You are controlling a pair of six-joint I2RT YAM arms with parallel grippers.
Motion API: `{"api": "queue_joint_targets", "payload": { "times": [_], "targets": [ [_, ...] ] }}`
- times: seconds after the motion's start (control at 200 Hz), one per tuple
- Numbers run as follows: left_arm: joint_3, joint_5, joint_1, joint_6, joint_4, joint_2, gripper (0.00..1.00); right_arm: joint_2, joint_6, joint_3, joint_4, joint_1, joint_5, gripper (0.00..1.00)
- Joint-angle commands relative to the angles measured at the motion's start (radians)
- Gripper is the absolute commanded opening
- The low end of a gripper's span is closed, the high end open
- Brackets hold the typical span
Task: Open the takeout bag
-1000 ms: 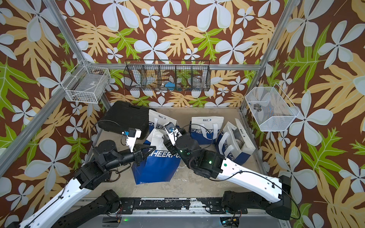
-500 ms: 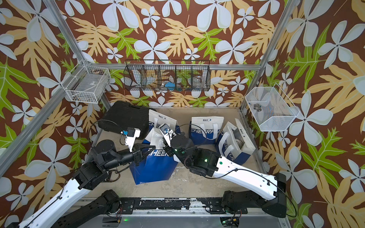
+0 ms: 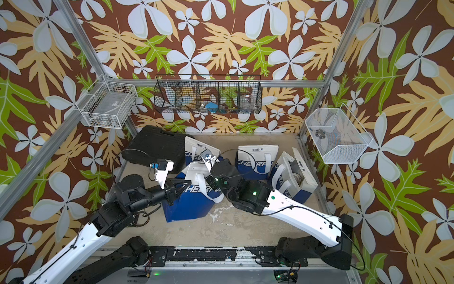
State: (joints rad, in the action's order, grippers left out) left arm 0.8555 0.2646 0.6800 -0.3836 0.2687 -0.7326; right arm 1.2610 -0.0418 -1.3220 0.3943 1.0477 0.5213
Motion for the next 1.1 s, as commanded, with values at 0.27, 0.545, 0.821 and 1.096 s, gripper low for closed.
{"api": "queue_joint_targets", "payload": {
  "times": [0.27,0.545,0.821,1.096],
  "targets": [
    [0.050,-0.323,0.000,0.170,0.141,-0.095,0.00,-0.031,-0.130,-0.035,0.329,-0.012,-0.066,0.00],
    [-0.041,-0.231,0.000,0.174,-0.080,-0.165,0.03,-0.008,-0.310,-0.062,0.406,-0.006,-0.481,0.00],
    [-0.241,-0.105,0.000,-0.042,-0.303,0.057,0.00,0.078,-0.362,-0.059,0.356,0.019,-0.410,0.07],
    [-0.187,-0.004,0.000,-0.093,-0.213,0.044,0.00,-0.102,-0.164,0.244,-0.122,0.027,-0.149,0.54]
  ]
}}
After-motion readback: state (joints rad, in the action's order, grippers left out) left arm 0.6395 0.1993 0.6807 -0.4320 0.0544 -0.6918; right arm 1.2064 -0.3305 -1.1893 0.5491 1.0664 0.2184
